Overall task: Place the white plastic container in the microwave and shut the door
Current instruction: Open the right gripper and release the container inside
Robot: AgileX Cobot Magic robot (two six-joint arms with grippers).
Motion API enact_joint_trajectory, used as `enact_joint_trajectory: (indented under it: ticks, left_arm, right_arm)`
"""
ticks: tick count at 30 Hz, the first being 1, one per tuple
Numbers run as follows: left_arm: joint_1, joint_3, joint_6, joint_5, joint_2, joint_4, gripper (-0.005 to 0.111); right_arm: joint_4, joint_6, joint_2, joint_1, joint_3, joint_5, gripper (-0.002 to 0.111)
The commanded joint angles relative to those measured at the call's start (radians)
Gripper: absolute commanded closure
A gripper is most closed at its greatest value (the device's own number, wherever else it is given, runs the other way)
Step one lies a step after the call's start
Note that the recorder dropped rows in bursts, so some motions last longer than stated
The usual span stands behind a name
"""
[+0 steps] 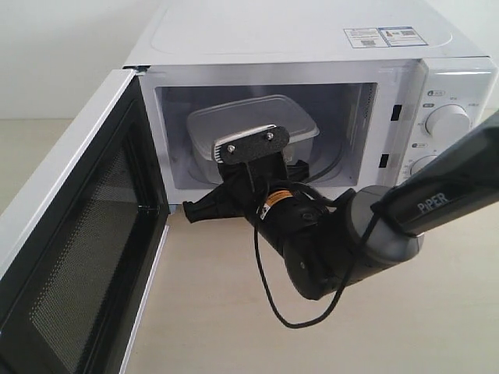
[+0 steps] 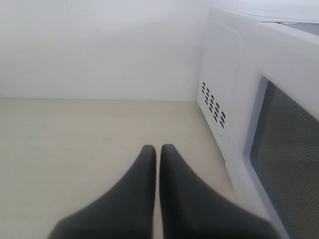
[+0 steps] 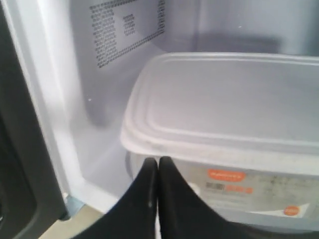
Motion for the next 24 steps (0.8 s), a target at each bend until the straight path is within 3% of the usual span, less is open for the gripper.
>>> enact_joint_trajectory:
  ticks: [1,10,24]
  left_arm:
    - [-0.003,-0.002,-0.002,-0.005,0.004,0.0,0.103]
    - [-0.003,-0.002,-0.002,-0.005,0.004,0.0,0.103]
    - [-0.003,-0.002,-0.002,-0.005,0.004,0.0,0.103]
  right_arm:
    - [0.029,-0.023,0.027,-0.008,-0.044,-0.007,0.108]
    - [0.094,-0.092,0.083,-0.016,-0.142,0.019,0.108]
    - [0.103,-0.092,0.092,-0.039,-0.15,-0.015,0.108]
